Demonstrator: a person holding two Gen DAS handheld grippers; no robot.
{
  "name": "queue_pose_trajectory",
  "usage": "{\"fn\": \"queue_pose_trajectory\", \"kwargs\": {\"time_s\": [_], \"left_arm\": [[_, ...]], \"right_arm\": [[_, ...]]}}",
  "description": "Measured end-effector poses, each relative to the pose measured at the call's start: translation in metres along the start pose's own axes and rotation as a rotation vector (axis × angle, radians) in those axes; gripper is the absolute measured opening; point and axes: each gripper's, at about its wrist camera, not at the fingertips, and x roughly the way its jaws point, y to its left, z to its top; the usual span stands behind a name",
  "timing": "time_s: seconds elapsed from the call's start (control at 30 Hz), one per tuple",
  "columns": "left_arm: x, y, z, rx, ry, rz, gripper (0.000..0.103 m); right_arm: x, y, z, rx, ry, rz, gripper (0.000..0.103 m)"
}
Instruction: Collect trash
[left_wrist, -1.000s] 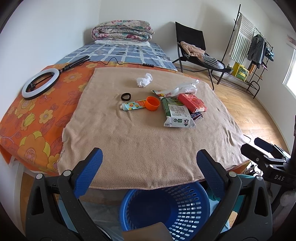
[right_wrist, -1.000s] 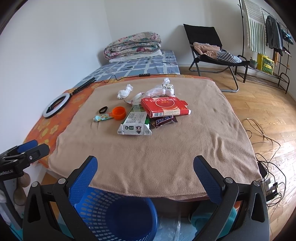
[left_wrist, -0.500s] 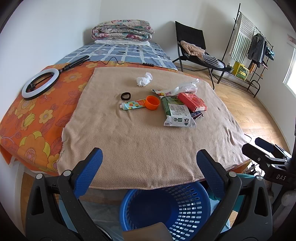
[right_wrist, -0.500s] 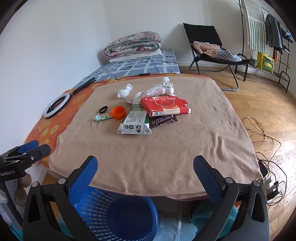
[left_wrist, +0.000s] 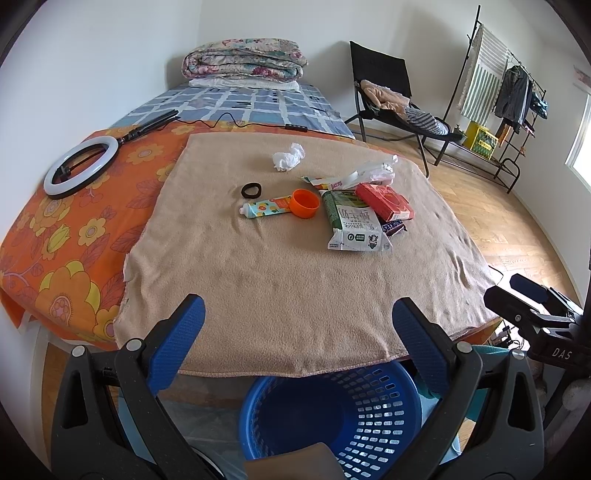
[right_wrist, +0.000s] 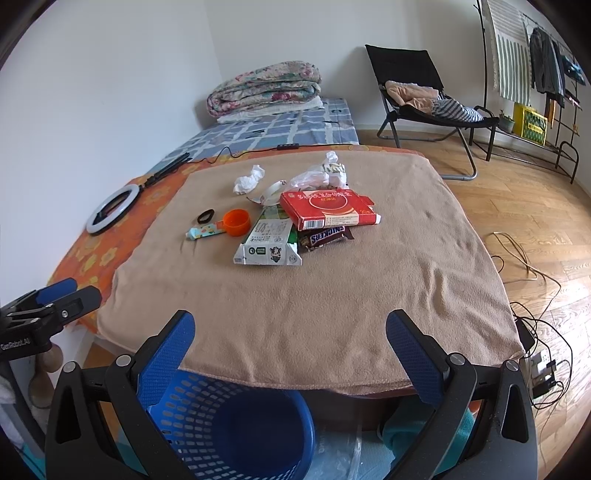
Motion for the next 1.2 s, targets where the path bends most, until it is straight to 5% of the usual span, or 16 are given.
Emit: {"fn": "queue_pose_trajectory", "kwargs": {"time_s": [0.93, 1.2], "left_arm": [[0.029, 0.018, -0.002, -0.046, 0.07, 0.018, 0.103], [0.032, 0.024, 0.01, -0.063, 0.07, 0.026, 0.103]], "right_arm": [[0.02, 0.002, 0.004, 0.018, 0.059, -0.022, 0.102], [0.023, -0.011, 0.01, 0.076, 0.026, 0.031, 0.102]]}}
